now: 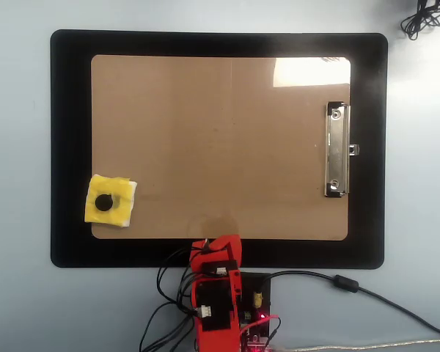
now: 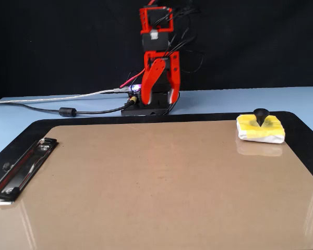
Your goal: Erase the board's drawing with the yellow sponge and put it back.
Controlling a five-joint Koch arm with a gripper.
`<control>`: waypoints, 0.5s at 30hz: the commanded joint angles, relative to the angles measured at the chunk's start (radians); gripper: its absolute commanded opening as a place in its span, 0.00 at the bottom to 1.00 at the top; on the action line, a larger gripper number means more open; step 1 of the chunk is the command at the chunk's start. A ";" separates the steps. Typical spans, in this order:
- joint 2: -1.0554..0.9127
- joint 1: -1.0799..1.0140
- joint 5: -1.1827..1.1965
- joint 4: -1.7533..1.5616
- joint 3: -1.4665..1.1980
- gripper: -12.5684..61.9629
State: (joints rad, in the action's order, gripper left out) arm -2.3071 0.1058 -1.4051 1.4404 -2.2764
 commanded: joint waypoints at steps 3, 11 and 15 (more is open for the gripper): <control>-0.043 -0.018 0.005 0.008 -0.072 0.62; -0.043 -0.110 -0.044 0.034 -0.153 0.62; -0.043 -0.224 -0.054 0.083 -0.187 0.62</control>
State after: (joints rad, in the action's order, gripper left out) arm -2.3071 -0.0767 -1.4312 1.4772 -2.4636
